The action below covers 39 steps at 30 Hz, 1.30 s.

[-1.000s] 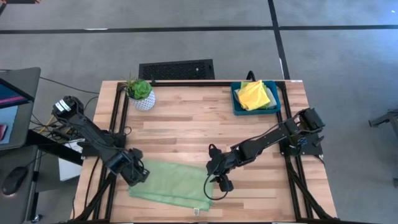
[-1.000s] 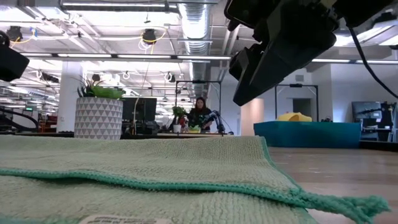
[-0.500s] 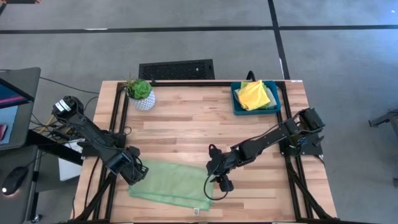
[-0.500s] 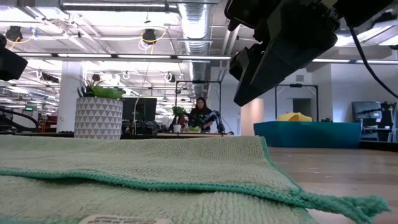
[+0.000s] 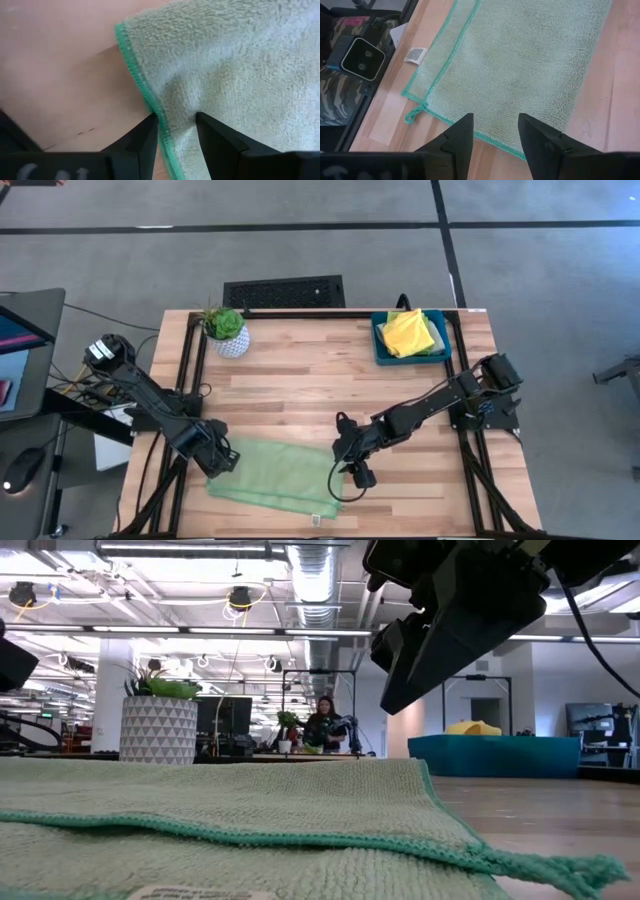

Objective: Fold microfiber towels
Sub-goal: Fold the green microfiber towel

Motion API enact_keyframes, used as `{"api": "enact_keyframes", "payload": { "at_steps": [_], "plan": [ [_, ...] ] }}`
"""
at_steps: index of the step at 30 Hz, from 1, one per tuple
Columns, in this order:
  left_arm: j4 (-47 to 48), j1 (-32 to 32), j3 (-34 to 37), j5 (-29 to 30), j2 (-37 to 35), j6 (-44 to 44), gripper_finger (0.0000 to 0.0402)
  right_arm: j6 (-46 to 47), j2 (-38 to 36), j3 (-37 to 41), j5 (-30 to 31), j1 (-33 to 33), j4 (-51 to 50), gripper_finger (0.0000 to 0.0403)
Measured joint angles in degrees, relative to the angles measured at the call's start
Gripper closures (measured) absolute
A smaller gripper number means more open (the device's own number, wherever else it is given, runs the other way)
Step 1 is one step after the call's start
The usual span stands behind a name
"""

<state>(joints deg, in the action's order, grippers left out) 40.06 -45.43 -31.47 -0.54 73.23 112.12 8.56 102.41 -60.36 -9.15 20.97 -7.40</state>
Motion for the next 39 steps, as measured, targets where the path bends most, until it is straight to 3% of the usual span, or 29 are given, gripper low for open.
{"api": "enact_keyframes", "payload": {
  "at_steps": [9,13,16,22,27,33,39],
  "plan": [
    [-3.0,0.0,3.1,-0.8,-0.3,2.3,0.0272,0.0,0.0,0.0,0.0,0.0,0.0,0.0225],
    [-4.1,-0.1,3.0,1.9,-0.3,-0.7,0.0278,-0.5,-0.3,0.0,0.0,0.0,-0.2,0.0225],
    [-5.5,0.0,2.3,6.1,0.0,-3.9,0.0305,-1.5,-1.9,-0.1,0.0,0.0,-0.3,0.0226],
    [-5.9,0.0,1.6,9.2,0.1,-5.5,0.0390,-2.8,-7.7,0.0,0.5,0.3,-3.3,0.0236],
    [-9.8,0.5,-0.1,12.1,0.1,-7.4,0.0391,-7.0,-12.9,-0.1,5.1,1.2,-6.2,0.0247],
    [-19.7,3.9,-1.9,15.1,0.1,-17.4,0.0398,-7.1,-18.1,-0.1,10.5,2.5,-11.7,0.0256],
    [-29.9,10.0,-3.9,15.4,0.1,-31.1,0.0399,-7.2,-20.2,0.0,11.1,2.6,-13.8,0.0258]
  ]
}}
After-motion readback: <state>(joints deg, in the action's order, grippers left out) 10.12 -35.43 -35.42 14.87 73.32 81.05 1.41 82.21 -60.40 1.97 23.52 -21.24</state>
